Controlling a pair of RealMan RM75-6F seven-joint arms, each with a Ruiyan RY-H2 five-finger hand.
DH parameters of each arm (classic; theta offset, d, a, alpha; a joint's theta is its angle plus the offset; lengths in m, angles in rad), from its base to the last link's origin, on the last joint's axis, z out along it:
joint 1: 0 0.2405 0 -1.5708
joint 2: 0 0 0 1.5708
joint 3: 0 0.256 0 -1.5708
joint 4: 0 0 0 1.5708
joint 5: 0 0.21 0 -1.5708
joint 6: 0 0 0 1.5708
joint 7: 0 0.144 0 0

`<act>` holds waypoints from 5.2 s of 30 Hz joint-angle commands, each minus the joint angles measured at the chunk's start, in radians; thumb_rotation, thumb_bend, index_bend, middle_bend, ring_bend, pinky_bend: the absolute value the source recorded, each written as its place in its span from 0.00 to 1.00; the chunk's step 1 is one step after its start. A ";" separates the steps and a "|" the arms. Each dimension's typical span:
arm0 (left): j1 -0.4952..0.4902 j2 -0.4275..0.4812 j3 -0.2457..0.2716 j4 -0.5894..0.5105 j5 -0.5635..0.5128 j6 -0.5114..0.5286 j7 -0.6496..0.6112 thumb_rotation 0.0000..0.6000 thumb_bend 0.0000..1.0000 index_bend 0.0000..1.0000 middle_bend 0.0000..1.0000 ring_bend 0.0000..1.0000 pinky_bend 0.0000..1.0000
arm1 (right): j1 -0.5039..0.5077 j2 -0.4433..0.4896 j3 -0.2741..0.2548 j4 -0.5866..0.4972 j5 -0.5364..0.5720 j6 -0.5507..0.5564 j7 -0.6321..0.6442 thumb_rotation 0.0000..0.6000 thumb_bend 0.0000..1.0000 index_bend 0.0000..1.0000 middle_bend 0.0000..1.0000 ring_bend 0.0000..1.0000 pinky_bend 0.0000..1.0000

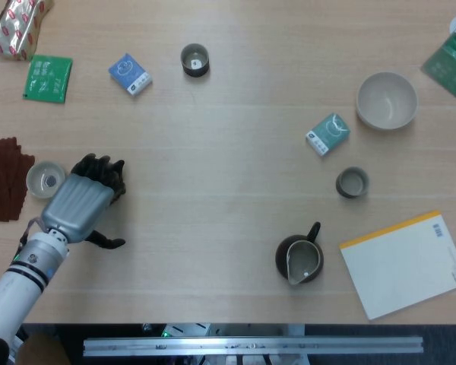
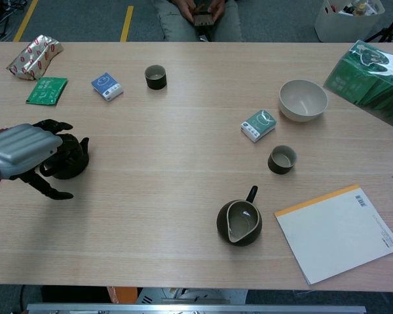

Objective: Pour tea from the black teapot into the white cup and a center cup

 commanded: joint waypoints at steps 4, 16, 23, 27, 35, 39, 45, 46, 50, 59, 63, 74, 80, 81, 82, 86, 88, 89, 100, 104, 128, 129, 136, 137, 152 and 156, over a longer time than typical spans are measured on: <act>0.025 0.031 0.027 -0.021 0.048 0.017 -0.005 0.66 0.08 0.28 0.23 0.00 0.05 | 0.001 0.001 0.000 -0.007 -0.004 0.002 -0.006 1.00 0.00 0.45 0.39 0.29 0.37; 0.068 0.056 0.055 -0.031 0.096 0.034 0.001 0.83 0.08 0.28 0.23 0.00 0.05 | -0.002 0.000 -0.003 -0.011 -0.008 0.005 -0.011 1.00 0.00 0.45 0.39 0.29 0.37; 0.083 0.069 0.061 -0.037 0.088 0.030 0.023 0.87 0.08 0.28 0.23 0.00 0.05 | -0.002 0.000 -0.003 -0.013 -0.009 0.006 -0.014 1.00 0.00 0.45 0.39 0.29 0.37; 0.088 0.077 0.061 -0.040 0.080 0.030 0.032 0.90 0.08 0.28 0.23 0.00 0.05 | -0.004 0.001 -0.003 -0.014 -0.009 0.008 -0.014 1.00 0.00 0.45 0.39 0.29 0.37; 0.102 0.087 0.052 -0.050 0.111 0.035 -0.003 0.97 0.08 0.28 0.23 0.00 0.05 | -0.004 0.002 -0.004 -0.017 -0.013 0.010 -0.015 1.00 0.00 0.45 0.39 0.29 0.37; 0.112 0.088 0.033 -0.049 0.158 0.050 -0.075 1.00 0.08 0.28 0.23 0.00 0.05 | -0.003 0.002 -0.004 -0.018 -0.016 0.011 -0.015 1.00 0.00 0.45 0.39 0.29 0.37; 0.138 0.079 0.007 -0.024 0.201 0.102 -0.106 1.00 0.08 0.25 0.24 0.10 0.05 | -0.003 0.001 -0.004 -0.012 -0.012 0.007 -0.010 1.00 0.00 0.45 0.39 0.29 0.37; 0.142 0.078 0.005 -0.024 0.200 0.109 -0.101 1.00 0.08 0.25 0.25 0.15 0.05 | -0.002 0.000 -0.004 -0.010 -0.011 0.006 -0.009 1.00 0.00 0.45 0.39 0.29 0.37; 0.153 0.081 0.001 -0.030 0.180 0.113 -0.074 1.00 0.08 0.25 0.29 0.24 0.05 | 0.003 -0.004 -0.003 -0.003 -0.007 -0.006 -0.006 1.00 0.00 0.45 0.39 0.29 0.37; 0.166 0.057 -0.023 -0.025 0.123 0.121 -0.015 1.00 0.08 0.31 0.38 0.31 0.05 | 0.015 -0.010 -0.001 0.012 -0.004 -0.024 0.003 1.00 0.00 0.45 0.39 0.29 0.37; 0.176 0.042 -0.029 -0.022 0.097 0.136 0.021 1.00 0.08 0.35 0.42 0.34 0.05 | 0.018 -0.011 0.000 0.019 0.000 -0.030 0.009 1.00 0.00 0.45 0.39 0.29 0.37; 0.192 0.022 -0.043 -0.030 0.026 0.152 0.071 1.00 0.08 0.37 0.44 0.34 0.05 | 0.030 -0.014 0.002 0.027 -0.005 -0.038 0.020 1.00 0.00 0.45 0.39 0.29 0.37; 0.194 0.011 -0.053 -0.024 -0.001 0.148 0.067 1.00 0.08 0.37 0.44 0.34 0.05 | 0.036 -0.014 0.005 0.027 -0.011 -0.035 0.026 1.00 0.00 0.45 0.39 0.29 0.37; 0.194 0.011 -0.052 -0.025 -0.003 0.148 0.067 1.00 0.08 0.37 0.44 0.34 0.05 | 0.037 -0.013 0.006 0.026 -0.011 -0.033 0.027 1.00 0.00 0.45 0.39 0.29 0.37; 0.194 0.011 -0.052 -0.025 -0.004 0.148 0.067 1.00 0.08 0.37 0.44 0.34 0.05 | 0.038 -0.013 0.007 0.026 -0.012 -0.032 0.028 1.00 0.00 0.45 0.39 0.29 0.37; 0.200 0.014 -0.047 -0.030 -0.008 0.150 0.066 1.00 0.08 0.37 0.44 0.34 0.05 | 0.044 0.001 0.017 0.017 -0.015 -0.022 0.030 1.00 0.00 0.45 0.39 0.29 0.37; 0.201 0.014 -0.047 -0.030 -0.010 0.150 0.063 1.00 0.08 0.37 0.44 0.34 0.05 | 0.048 0.010 0.025 0.011 -0.013 -0.017 0.029 1.00 0.00 0.45 0.39 0.29 0.37; 0.202 0.013 -0.047 -0.030 -0.011 0.150 0.061 1.00 0.08 0.37 0.44 0.34 0.05 | 0.050 0.014 0.028 0.008 -0.013 -0.016 0.028 1.00 0.00 0.45 0.39 0.29 0.37; 0.207 -0.007 -0.045 -0.004 -0.018 0.146 0.058 1.00 0.08 0.37 0.43 0.34 0.05 | 0.057 0.039 0.035 -0.014 -0.007 -0.017 0.030 1.00 0.00 0.45 0.39 0.29 0.37; 0.209 -0.014 -0.044 0.002 -0.022 0.147 0.064 1.00 0.08 0.37 0.43 0.34 0.05 | 0.055 0.040 0.034 -0.013 -0.005 -0.016 0.032 1.00 0.00 0.45 0.39 0.29 0.37; 0.218 -0.041 -0.030 -0.012 -0.020 0.158 0.102 1.00 0.08 0.38 0.44 0.34 0.05 | 0.054 0.035 0.030 0.007 0.010 -0.026 0.048 1.00 0.00 0.45 0.39 0.29 0.37; 0.218 -0.043 -0.030 -0.011 -0.022 0.157 0.103 1.00 0.08 0.38 0.44 0.34 0.05 | 0.054 0.034 0.030 0.009 0.011 -0.026 0.049 1.00 0.00 0.45 0.39 0.29 0.37; 0.219 -0.051 -0.028 -0.006 -0.026 0.157 0.108 1.00 0.08 0.37 0.44 0.34 0.05 | 0.053 0.032 0.029 0.015 0.015 -0.030 0.053 1.00 0.00 0.45 0.39 0.29 0.37; 0.220 -0.051 -0.028 -0.006 -0.026 0.158 0.109 1.00 0.08 0.38 0.44 0.34 0.05 | 0.053 0.031 0.029 0.015 0.015 -0.030 0.053 1.00 0.00 0.45 0.39 0.29 0.37; 0.222 -0.058 -0.023 0.007 -0.047 0.146 0.102 1.00 0.08 0.38 0.45 0.34 0.05 | 0.053 0.032 0.029 0.013 0.019 -0.033 0.050 1.00 0.00 0.45 0.39 0.29 0.37; 0.224 -0.058 -0.021 0.011 -0.049 0.142 0.093 1.00 0.08 0.38 0.45 0.35 0.05 | 0.053 0.033 0.029 0.010 0.019 -0.033 0.047 1.00 0.00 0.45 0.39 0.29 0.37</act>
